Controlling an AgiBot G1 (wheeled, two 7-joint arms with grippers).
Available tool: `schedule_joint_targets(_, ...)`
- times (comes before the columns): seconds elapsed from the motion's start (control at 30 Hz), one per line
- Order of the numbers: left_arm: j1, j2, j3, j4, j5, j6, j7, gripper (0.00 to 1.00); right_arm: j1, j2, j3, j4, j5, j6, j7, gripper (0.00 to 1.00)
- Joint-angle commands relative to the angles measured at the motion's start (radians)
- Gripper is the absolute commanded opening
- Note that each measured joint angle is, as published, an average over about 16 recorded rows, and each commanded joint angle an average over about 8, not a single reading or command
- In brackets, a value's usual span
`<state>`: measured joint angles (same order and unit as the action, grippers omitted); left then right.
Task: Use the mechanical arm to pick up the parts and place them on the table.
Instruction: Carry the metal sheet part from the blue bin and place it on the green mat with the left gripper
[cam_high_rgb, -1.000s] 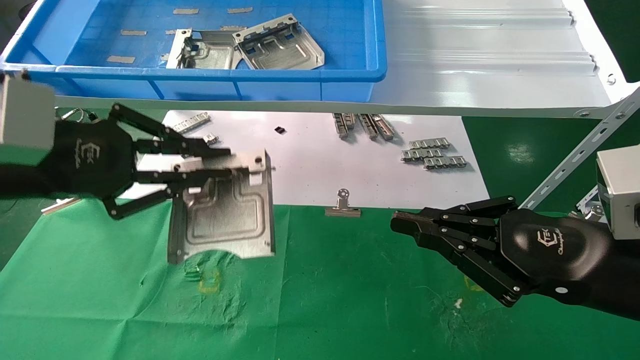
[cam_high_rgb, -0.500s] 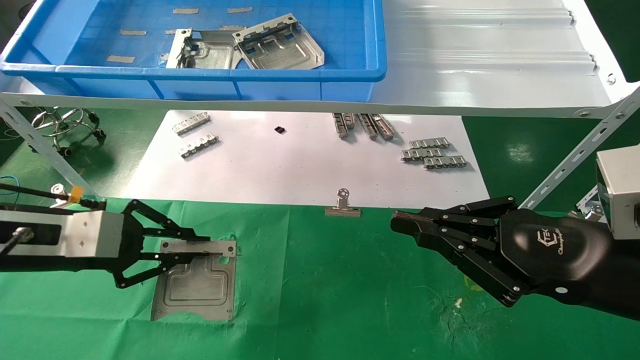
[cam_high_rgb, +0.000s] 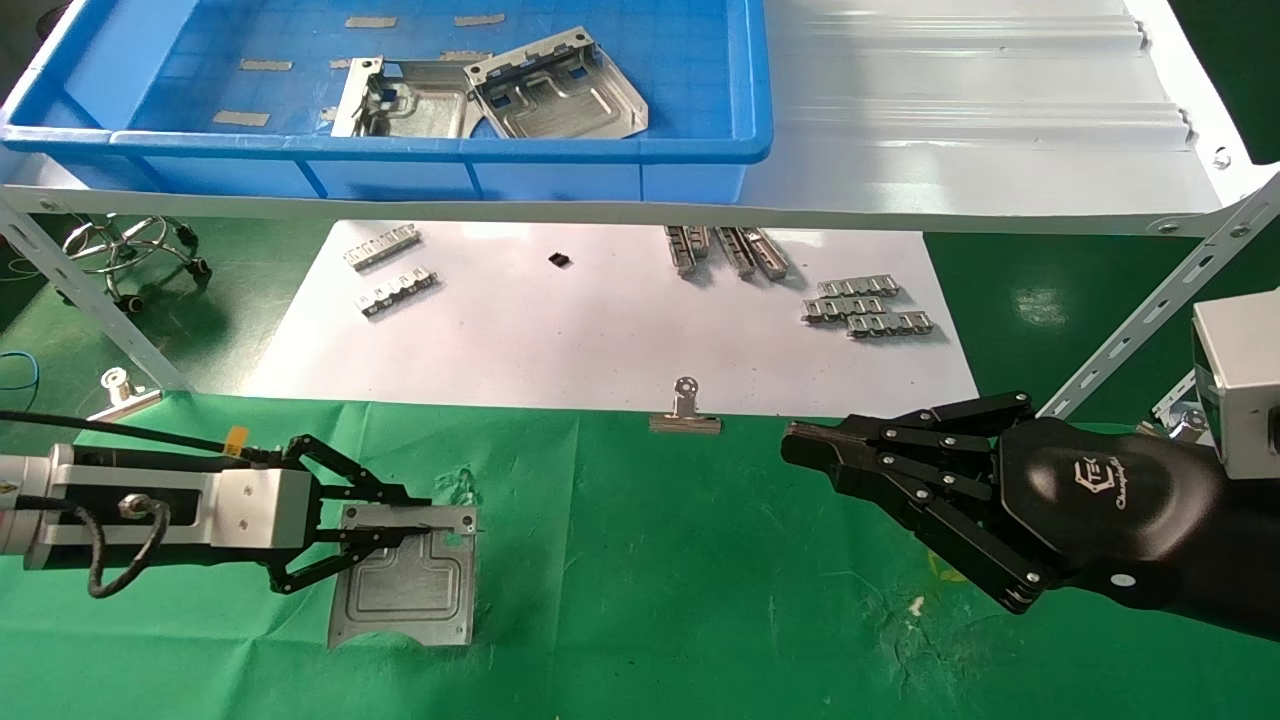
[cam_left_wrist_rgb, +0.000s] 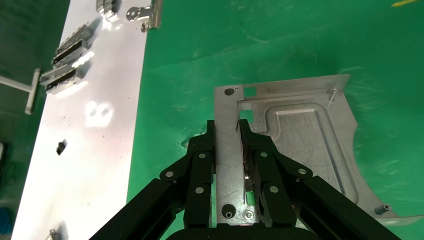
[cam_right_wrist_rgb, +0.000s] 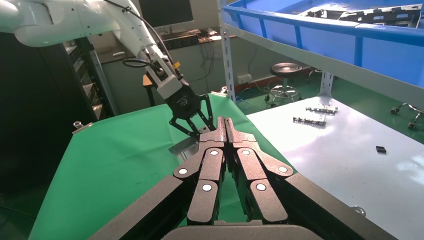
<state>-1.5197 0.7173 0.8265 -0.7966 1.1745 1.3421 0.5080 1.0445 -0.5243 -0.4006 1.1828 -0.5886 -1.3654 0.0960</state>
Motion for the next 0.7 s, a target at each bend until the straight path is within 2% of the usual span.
schedule_joint_targets(0.03,0.006,0.004,0.002,0.0,0.006,-0.014,0.002,0.0,0.0,0.0,0.0,0.0,0.0,0.0,0.0,0.0)
schedule_joint_targets(0.13,0.013,0.008,0.004,0.003,0.015,-0.029,0.009,0.0,0.0,0.0,0.0,0.0,0.0,0.0,0.0,0.0)
schedule_joint_targets(0.2,0.016,0.011,0.006,0.006,0.021,-0.039,0.014,0.06,0.0,0.0,0.0,0.0,0.0,0.0,0.0,0.0)
schedule_joint_targets(0.23,0.017,0.012,0.007,0.007,0.024,-0.044,0.017,0.15,0.0,0.0,0.0,0.0,0.0,0.0,0.0,0.0)
schedule_joint_targets(0.4,0.024,0.018,0.008,0.012,0.033,-0.066,0.03,0.78,0.0,0.0,0.0,0.0,0.0,0.0,0.0,0.0)
schedule_joint_targets(0.47,0.027,0.02,0.007,0.012,0.034,-0.073,0.036,0.97,0.0,0.0,0.0,0.0,0.0,0.0,0.0,0.0)
schedule_joint_targets(0.5,0.028,0.021,0.006,0.013,0.033,-0.075,0.039,1.0,0.0,0.0,0.0,0.0,0.0,0.0,0.0,0.0)
schedule_joint_targets(0.7,0.032,0.024,0.004,0.017,0.032,-0.082,0.05,1.0,0.0,0.0,0.0,0.0,0.0,0.0,0.0,0.0)
